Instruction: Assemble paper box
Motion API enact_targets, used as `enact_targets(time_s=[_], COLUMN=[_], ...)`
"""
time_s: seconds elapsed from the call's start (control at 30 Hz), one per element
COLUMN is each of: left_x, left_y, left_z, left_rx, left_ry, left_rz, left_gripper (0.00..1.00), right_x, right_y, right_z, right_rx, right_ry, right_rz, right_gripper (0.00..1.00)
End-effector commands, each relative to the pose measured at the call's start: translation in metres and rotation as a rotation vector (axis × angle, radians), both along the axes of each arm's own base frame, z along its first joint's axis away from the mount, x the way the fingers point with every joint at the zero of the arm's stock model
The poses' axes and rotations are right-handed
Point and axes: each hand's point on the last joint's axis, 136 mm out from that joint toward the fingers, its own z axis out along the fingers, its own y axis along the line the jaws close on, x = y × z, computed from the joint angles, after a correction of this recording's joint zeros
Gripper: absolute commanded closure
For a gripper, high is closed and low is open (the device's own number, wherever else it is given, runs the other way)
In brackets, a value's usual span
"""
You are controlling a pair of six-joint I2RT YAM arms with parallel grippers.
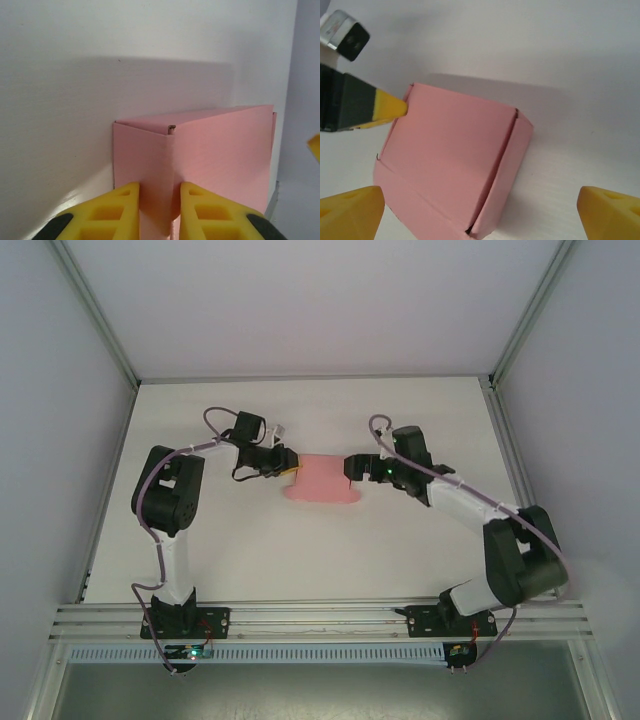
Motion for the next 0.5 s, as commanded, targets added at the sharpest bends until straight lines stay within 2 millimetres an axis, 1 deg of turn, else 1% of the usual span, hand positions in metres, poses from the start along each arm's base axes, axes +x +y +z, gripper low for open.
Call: enact_targets(time_s=[0.0, 0.07, 0.13, 0.27, 0.33, 0.47], left_x=[-0.023, -0.026, -0.027, -0.025, -0.024, -0.022], left_y=[0.024, 0.026, 0.026, 0.027, 0.029, 0.026], left_z=[-0.044, -0.046, -0.045, -0.043, -0.043, -0.042], left_rx=[0.042, 0.040, 0.041, 0.040, 0.030, 0.014], left_ry=[0.166, 0.165, 0.151, 0.133, 0.135, 0.119], left_rz=[0.070, 0.072, 0.064, 0.058, 0.069, 0.060], left_gripper=[0.81, 0.81, 0.81, 0.81, 0.81, 0.81], right_x=[-0.012, -0.009, -0.005, -0.003, 0.000, 0.007], right_y=[0.012, 0.013, 0.019, 0.036, 0.040, 0.054], right_z=[-0.009, -0.016, -0.018, -0.026, -0.033, -0.029], right_rx=[0.086, 0.097, 0.121, 0.175, 0.187, 0.307], right_ry=[0.196, 0.246, 0.269, 0.330, 0.351, 0.340], right_rz=[0.010, -0.003, 0.012, 0.066, 0.062, 0.091], right_gripper=[0.02, 0.02, 0.02, 0.02, 0.03, 0.08])
